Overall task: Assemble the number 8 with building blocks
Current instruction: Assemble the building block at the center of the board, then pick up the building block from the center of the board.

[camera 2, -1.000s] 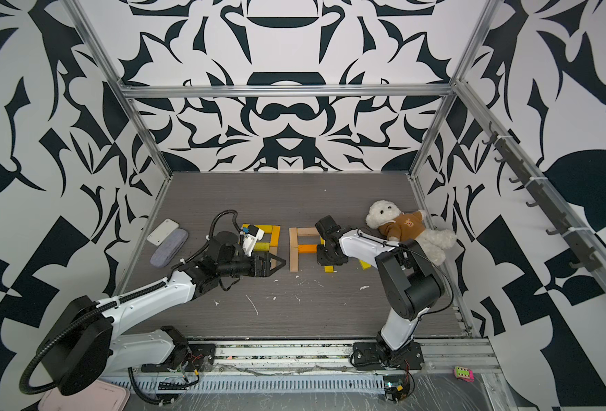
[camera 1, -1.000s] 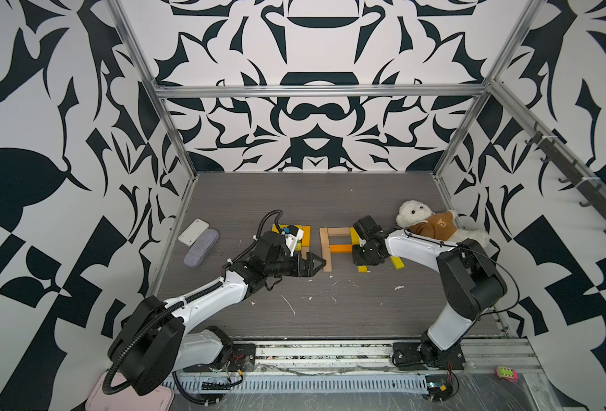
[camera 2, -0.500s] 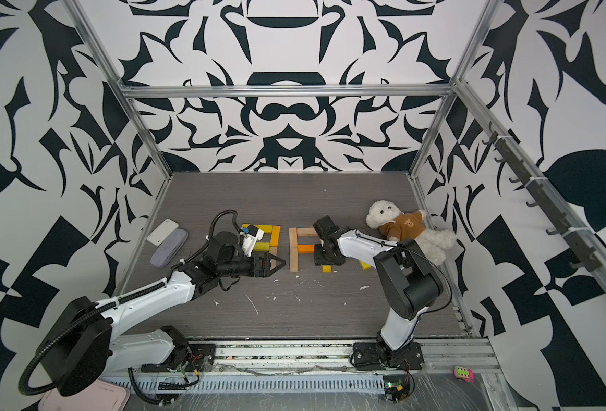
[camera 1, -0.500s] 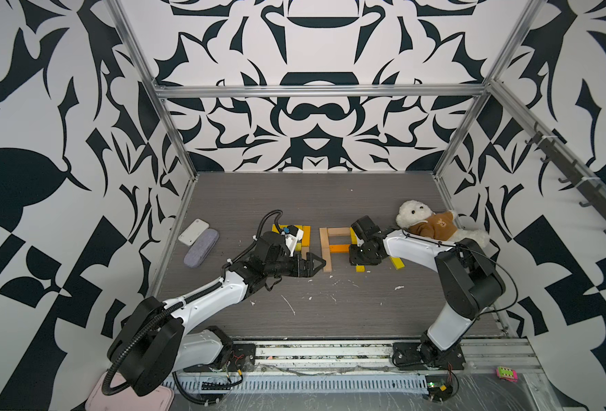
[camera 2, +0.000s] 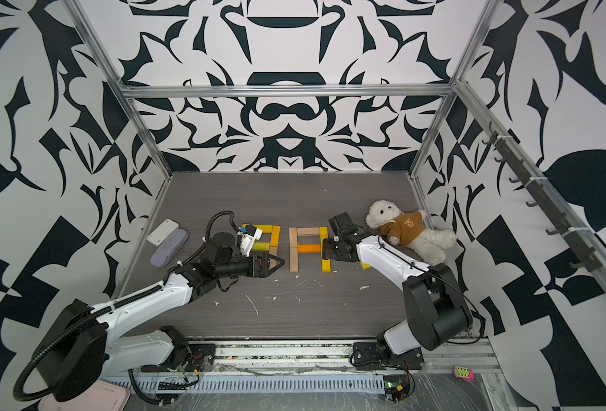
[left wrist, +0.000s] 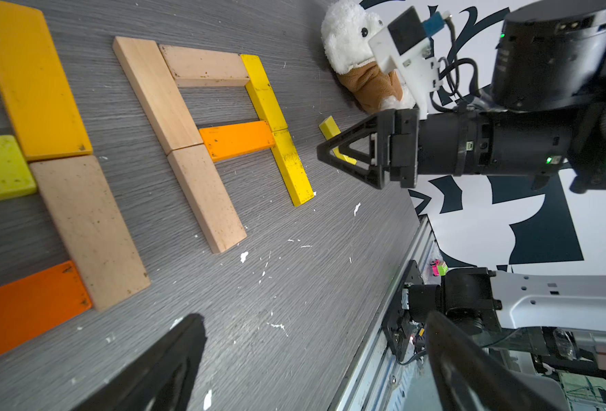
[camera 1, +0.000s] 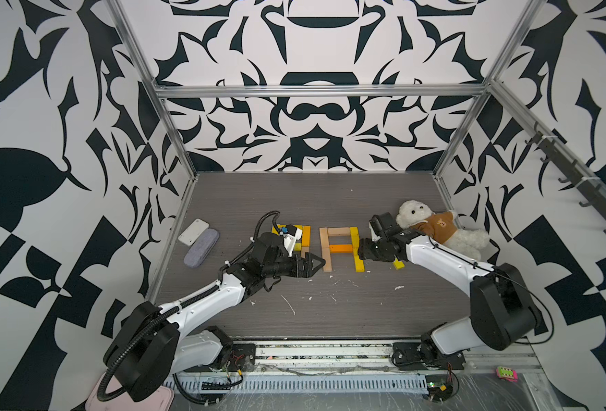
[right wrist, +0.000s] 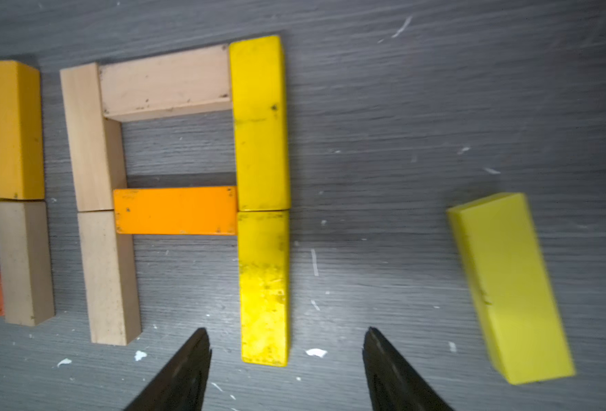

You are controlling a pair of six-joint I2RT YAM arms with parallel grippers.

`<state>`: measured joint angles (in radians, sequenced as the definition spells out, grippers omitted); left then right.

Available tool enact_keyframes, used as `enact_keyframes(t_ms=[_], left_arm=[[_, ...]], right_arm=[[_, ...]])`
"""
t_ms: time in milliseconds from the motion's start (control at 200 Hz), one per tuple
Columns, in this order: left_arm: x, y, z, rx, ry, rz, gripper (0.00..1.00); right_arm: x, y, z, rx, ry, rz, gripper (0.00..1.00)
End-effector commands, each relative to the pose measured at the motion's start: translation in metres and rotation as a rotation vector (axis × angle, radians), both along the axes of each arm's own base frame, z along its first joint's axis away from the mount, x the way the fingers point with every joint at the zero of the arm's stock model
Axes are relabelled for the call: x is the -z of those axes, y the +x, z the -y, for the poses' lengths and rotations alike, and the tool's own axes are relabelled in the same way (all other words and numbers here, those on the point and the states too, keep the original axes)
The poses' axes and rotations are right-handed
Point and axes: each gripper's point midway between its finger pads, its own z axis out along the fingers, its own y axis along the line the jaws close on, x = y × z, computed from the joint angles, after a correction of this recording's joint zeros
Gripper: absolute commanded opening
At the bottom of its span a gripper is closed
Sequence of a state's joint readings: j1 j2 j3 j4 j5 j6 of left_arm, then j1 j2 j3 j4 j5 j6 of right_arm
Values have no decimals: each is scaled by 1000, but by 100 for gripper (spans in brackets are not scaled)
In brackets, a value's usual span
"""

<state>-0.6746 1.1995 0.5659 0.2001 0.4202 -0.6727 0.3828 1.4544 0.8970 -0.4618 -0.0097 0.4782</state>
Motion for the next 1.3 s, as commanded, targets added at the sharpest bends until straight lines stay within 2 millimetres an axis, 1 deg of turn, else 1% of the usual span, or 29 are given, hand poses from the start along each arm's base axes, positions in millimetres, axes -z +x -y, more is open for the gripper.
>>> enact_keyframes(t_ms=[0,115,250,355,540,585,705,865,925,1015,1075,1170,1235,1295], left_arm=[[-2,-4,2,24,-21,20,99],[-2,-7,2,39,-21,25,99],[-5,-9,1,43,-27,34,99],[-5,-9,0,36,-27,38,99],[-2,-10,-2,27,-23,35,99],[-1,-9,-3,23,-23,35,99],[0,-8,-3,12,-31,32,99],[2,-7,-3,1,-43,24,99],[3,-6,-2,-3,-41,21,99],[6,-1,-4,-33,-40,2,99],[4,0,-4,-40,-67,-12,99],[2,1,-2,-40,-93,-26,99],[1,2,-3,-38,-95,-33,99],[0,5,-8,-51,-93,-38,99]], right_arm=[[4,-8,35,57,-39,-34,78],[8,-4,57,89,-63,-60,83],[17,2,77,122,-96,-93,84],[23,6,85,135,-112,-113,84],[36,13,96,146,-127,-147,80],[39,14,98,149,-121,-154,75],[45,16,99,147,-111,-172,59],[52,17,101,141,-125,-182,43],[52,15,105,144,-154,-190,34],[46,13,100,126,-155,-175,20],[39,10,93,96,-161,-160,14],[24,2,73,22,-176,-119,12],[11,-5,54,-43,-176,-83,12],[2,-13,32,-113,-166,-53,12]])
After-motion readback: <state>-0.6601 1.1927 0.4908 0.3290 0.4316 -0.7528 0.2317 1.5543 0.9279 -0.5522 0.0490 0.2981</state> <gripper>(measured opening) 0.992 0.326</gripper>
